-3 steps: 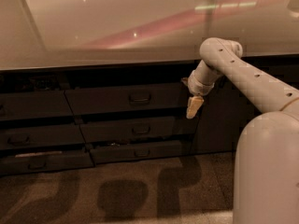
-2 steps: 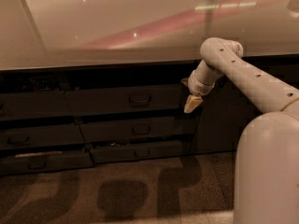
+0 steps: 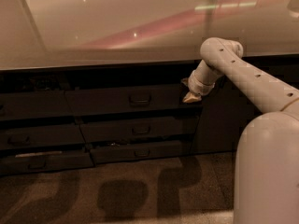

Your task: Open top drawer

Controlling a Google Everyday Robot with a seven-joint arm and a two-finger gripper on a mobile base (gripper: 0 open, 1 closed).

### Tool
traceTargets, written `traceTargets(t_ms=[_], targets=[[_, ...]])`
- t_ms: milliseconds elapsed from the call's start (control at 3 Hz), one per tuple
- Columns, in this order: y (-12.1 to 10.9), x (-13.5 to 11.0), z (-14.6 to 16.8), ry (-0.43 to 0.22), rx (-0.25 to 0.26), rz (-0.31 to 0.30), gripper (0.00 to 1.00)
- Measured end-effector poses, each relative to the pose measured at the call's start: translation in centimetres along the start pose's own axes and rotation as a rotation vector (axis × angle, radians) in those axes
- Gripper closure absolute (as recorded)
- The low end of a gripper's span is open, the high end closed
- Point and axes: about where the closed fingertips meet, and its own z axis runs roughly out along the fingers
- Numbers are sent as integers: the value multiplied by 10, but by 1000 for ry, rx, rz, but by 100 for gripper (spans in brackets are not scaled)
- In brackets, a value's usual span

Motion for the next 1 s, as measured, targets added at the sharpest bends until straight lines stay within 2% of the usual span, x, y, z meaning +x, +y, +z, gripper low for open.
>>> traceTargets(t_ms=[333,1000], targets=[[0,0,0,0,0,0,100],[-1,-2,-7,0,0,0,100]])
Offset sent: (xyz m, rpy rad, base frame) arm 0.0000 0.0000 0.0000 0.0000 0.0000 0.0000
